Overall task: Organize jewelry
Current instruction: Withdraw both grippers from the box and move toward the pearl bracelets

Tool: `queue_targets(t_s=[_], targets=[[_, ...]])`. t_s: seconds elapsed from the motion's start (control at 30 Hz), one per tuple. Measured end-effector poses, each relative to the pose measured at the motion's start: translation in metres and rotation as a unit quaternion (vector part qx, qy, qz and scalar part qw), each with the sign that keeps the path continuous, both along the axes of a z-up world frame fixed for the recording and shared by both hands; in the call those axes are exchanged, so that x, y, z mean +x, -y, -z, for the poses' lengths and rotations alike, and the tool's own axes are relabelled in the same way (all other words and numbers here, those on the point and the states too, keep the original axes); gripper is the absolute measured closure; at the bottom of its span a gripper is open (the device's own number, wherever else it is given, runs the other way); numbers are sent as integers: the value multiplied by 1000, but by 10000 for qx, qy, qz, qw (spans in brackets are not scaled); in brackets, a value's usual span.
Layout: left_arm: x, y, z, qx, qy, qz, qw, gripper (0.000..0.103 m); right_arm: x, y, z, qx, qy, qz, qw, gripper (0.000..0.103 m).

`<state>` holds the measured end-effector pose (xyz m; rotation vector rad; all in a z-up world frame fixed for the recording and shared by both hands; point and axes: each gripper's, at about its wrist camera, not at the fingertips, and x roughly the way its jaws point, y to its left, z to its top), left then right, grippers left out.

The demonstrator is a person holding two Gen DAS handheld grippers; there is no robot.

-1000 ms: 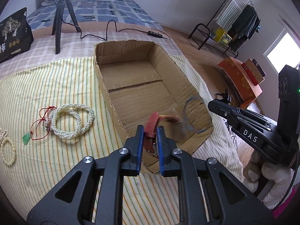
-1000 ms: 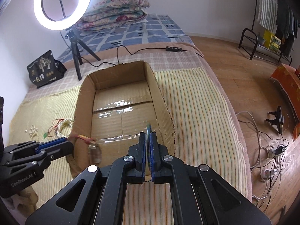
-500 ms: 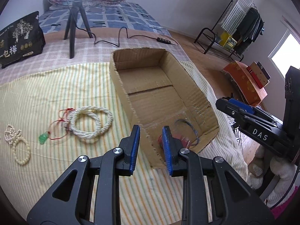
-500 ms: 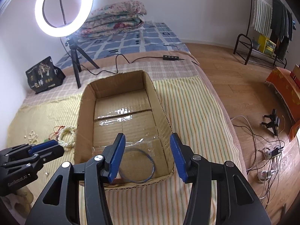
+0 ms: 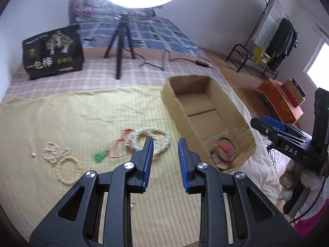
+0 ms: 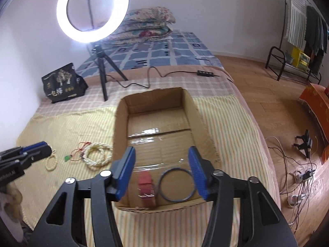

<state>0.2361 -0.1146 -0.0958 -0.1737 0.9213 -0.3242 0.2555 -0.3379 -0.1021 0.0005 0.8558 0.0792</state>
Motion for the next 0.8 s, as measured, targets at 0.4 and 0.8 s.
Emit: queue_targets(t_s=[0.4, 0.8], targets=[[-10, -71, -6, 141, 17, -424, 9990, 80, -2, -59, -1, -172, 212, -800, 9964, 43], [-13, -160, 8, 103, -370, -996, 9943, 79, 1, -131, 27, -806, -39, -2019, 9761, 43]])
